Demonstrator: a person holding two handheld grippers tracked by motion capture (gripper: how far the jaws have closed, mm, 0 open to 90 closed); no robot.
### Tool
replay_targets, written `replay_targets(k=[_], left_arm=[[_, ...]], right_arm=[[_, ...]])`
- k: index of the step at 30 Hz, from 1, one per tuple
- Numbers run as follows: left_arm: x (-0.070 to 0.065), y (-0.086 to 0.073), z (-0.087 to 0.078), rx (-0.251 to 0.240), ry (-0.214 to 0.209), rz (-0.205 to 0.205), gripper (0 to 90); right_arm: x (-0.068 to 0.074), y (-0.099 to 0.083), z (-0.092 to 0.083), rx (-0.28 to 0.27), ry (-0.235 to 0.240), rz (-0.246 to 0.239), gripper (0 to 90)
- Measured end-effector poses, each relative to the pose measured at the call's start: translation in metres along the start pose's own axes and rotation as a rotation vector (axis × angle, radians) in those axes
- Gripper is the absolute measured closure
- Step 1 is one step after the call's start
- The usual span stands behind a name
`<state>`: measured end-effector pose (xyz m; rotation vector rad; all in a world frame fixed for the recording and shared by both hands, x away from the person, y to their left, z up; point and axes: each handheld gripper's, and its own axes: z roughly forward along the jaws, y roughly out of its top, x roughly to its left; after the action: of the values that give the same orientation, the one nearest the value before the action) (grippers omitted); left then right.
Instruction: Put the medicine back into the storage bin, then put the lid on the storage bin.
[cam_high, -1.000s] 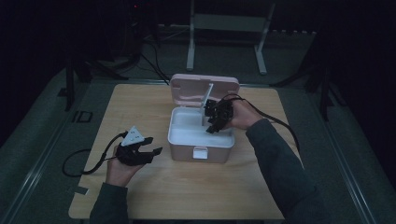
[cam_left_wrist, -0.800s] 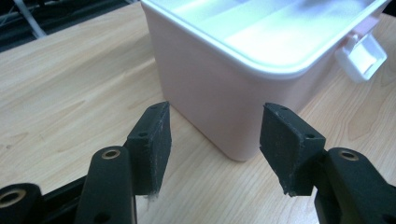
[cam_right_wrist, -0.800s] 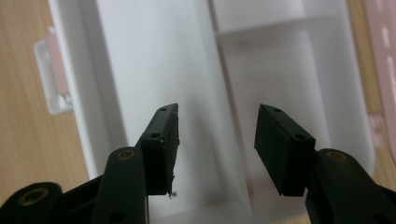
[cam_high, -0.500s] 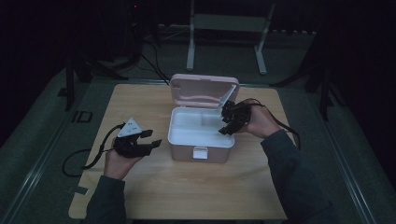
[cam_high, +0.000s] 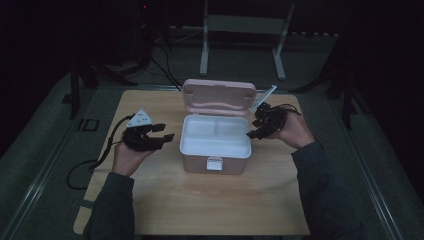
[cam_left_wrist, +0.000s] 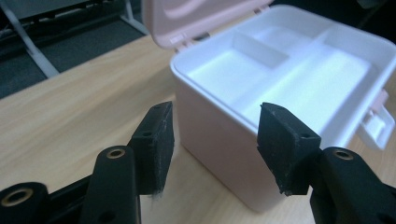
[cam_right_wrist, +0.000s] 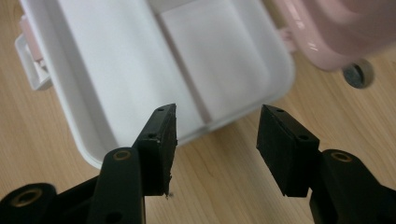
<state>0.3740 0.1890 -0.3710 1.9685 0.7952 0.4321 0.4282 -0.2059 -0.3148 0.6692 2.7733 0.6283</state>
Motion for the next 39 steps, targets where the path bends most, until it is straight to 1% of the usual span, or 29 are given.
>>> replay_targets(k=[1,2,3,4,5,6,7,8,10,11,12,14,16,17,21,22,24,26,27,29,30,31,33,34,35,37,38,39], left_arm=[[0.0,0.0,0.0,0.0,0.0,0.0,45.9],[0.003,0.003,0.0,-0.001,-0.001,0.0,46.0],[0.005,0.007,0.001,-0.001,-0.002,0.0,46.0],[0.007,0.01,0.002,-0.004,-0.003,-0.002,46.0],[0.011,0.018,0.002,-0.008,-0.005,-0.006,46.0],[0.011,0.018,0.002,-0.008,-0.005,-0.006,46.2],[0.013,0.021,0.003,-0.01,-0.005,-0.006,46.2],[0.015,0.025,0.003,-0.013,-0.007,-0.007,46.7],[0.019,0.031,0.003,-0.023,-0.01,-0.013,47.1],[0.021,0.035,0.004,-0.026,-0.011,-0.019,47.1],[0.022,0.041,0.004,-0.026,-0.01,-0.015,47.1],[0.023,0.043,0.005,-0.027,-0.01,-0.011,47.0],[0.023,0.048,0.006,-0.022,-0.007,-0.005,46.8],[0.024,0.053,0.008,-0.021,-0.007,-0.002,46.8],[0.025,0.058,0.01,-0.021,-0.002,0.0,46.8],[0.027,0.062,0.012,-0.017,0.0,0.003,46.8],[0.029,0.07,0.016,-0.023,0.004,0.001,46.9],[0.03,0.072,0.017,-0.023,0.005,-0.001,47.0],[0.032,0.077,0.019,-0.02,0.009,-0.002,47.2],[0.033,0.08,0.019,-0.02,0.012,0.0,48.1],[0.036,0.084,0.018,-0.024,0.011,-0.009,48.9],[0.036,0.084,0.018,-0.024,0.011,-0.009,49.5],[0.04,0.089,0.016,-0.028,0.015,-0.013,51.6],[0.043,0.092,0.015,-0.028,0.021,-0.018,52.7],[0.045,0.094,0.014,-0.026,0.025,-0.023,54.6],[0.046,0.097,0.013,-0.025,0.033,-0.03,59.6],[0.046,0.097,0.013,-0.025,0.033,-0.03,61.5],[0.046,0.099,0.013,-0.025,0.032,-0.031,61.5]], right_arm=[[-0.003,-0.002,-0.002,-0.01,-0.008,0.012,47.5],[-0.005,-0.003,-0.005,-0.02,-0.013,0.028,47.6],[-0.005,-0.003,-0.005,-0.02,-0.013,0.028,47.6],[-0.01,-0.006,-0.009,-0.041,-0.023,0.046,49.5],[-0.012,-0.007,-0.01,-0.051,-0.028,0.06,49.5],[-0.014,-0.008,-0.011,-0.058,-0.035,0.071,49.5],[-0.014,-0.008,-0.011,-0.058,-0.035,0.071,49.5],[-0.019,-0.01,-0.013,-0.075,-0.044,0.095,49.7],[-0.023,-0.011,-0.013,-0.093,-0.05,0.116,49.6],[-0.025,-0.011,-0.014,-0.101,-0.041,0.124,48.7],[-0.026,-0.011,-0.014,-0.11,-0.037,0.122,48.0],[-0.027,-0.011,-0.014,-0.118,-0.034,0.121,48.0],[-0.032,-0.011,-0.013,-0.134,-0.043,0.144,48.0],[-0.033,-0.01,-0.013,-0.142,-0.047,0.147,48.0],[-0.035,-0.009,-0.014,-0.148,-0.047,0.155,48.0],[-0.038,-0.006,-0.015,-0.159,-0.056,0.163,48.0],[-0.04,-0.004,-0.016,-0.166,-0.056,0.171,48.5],[-0.042,-0.003,-0.017,-0.164,-0.063,0.179,50.3],[-0.043,-0.002,-0.018,-0.162,-0.069,0.182,51.8],[-0.044,-0.002,-0.019,-0.161,-0.077,0.19,53.5],[-0.045,-0.002,-0.02,-0.162,-0.08,0.191,54.0],[-0.045,-0.002,-0.02,-0.162,-0.08,0.191,54.0],[-0.047,-0.001,-0.024,-0.175,-0.093,0.206,55.0],[-0.047,-0.001,-0.025,-0.18,-0.095,0.211,56.8],[-0.048,-0.001,-0.026,-0.184,-0.096,0.212,62.2],[-0.047,-0.001,-0.027,-0.189,-0.089,0.212,69.9],[-0.047,-0.001,-0.027,-0.189,-0.089,0.212,69.9],[-0.047,-0.001,-0.027,-0.186,-0.088,0.211,72.9]])
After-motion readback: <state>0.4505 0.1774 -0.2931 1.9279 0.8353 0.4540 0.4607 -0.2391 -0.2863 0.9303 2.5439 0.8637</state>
